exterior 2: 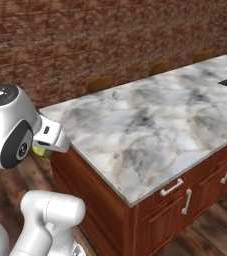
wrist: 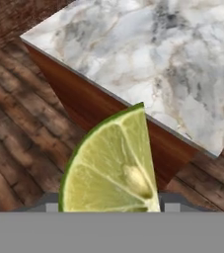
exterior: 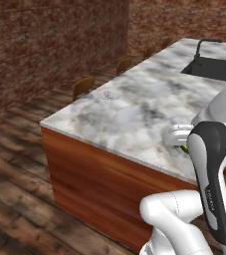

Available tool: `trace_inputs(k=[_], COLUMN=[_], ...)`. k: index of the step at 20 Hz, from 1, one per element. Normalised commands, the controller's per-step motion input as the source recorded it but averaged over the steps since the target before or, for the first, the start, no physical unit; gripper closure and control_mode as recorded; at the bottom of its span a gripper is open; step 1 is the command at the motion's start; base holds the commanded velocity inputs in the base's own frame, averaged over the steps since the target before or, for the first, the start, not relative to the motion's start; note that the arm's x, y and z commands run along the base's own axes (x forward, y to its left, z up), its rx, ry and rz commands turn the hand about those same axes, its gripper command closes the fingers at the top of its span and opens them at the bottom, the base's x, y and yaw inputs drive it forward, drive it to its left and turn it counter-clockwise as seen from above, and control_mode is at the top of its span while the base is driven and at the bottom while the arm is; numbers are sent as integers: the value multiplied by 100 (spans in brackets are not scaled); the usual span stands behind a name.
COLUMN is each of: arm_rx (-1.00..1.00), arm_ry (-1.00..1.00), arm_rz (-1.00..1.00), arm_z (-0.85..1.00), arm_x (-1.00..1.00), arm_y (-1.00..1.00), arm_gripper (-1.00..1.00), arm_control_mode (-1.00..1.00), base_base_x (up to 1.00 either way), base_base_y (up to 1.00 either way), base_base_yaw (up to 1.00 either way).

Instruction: Take the lemon wedge from the fridge and place it on the plate with fish on the dining counter.

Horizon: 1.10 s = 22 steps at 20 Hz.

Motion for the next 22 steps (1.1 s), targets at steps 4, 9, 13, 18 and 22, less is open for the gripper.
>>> trace_inputs(k=[4,9,13,18,22], arm_rx=[0,0,0,0,0], arm_ry=[0,0,0,0,0], arm_rz=[0,0,0,0,0], arm_z=[0,0,0,0,0], arm_x=[0,0,0,0,0], arm_y=[0,0,0,0,0], arm_gripper=[100,100,100,100,100], arm_control_mode=[100,100,100,100,100], base_base_x=[98,100,100,100,100], base_base_y=[100,100,100,100,100], base_base_yaw=[-1,-8,-13,-19,-21])
